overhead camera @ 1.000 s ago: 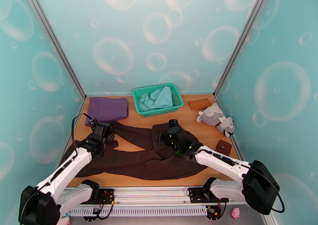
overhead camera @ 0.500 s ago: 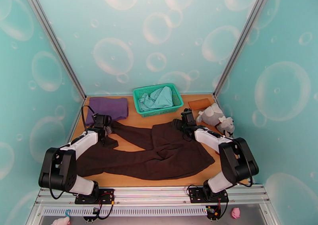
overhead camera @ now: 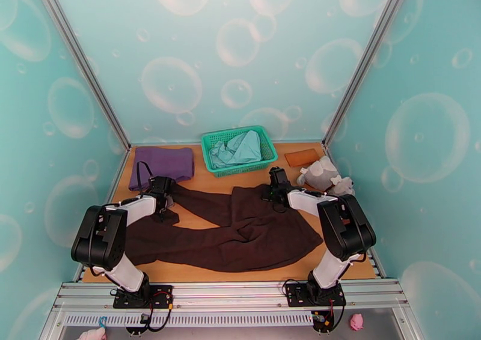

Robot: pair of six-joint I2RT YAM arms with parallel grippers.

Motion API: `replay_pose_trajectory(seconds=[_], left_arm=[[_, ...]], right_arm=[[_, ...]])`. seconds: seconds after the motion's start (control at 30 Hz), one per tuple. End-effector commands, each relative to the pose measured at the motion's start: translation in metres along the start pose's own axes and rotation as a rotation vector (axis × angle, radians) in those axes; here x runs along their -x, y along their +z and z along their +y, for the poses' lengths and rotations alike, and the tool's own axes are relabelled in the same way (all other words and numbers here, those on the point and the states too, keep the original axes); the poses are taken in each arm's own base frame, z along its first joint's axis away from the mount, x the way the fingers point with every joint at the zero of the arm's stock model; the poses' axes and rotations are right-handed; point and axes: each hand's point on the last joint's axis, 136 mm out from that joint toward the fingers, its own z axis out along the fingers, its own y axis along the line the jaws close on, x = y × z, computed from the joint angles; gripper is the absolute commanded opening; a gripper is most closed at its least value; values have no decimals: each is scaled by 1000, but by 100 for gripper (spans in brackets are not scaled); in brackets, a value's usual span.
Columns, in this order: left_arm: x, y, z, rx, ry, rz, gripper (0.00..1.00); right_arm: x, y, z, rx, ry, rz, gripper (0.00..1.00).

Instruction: Fold and stack the trousers

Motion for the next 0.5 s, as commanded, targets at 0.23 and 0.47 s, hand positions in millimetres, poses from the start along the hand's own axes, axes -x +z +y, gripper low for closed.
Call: replay_pose_trajectory(seconds=[0.23, 0.47], left_arm=[[70, -100, 37, 26, -124, -245, 0], [90, -132, 73, 110, -173, -299, 0]], right_arm=[[67, -109, -34, -105, 36, -269, 0], [83, -180, -92, -224, 163, -557, 0]])
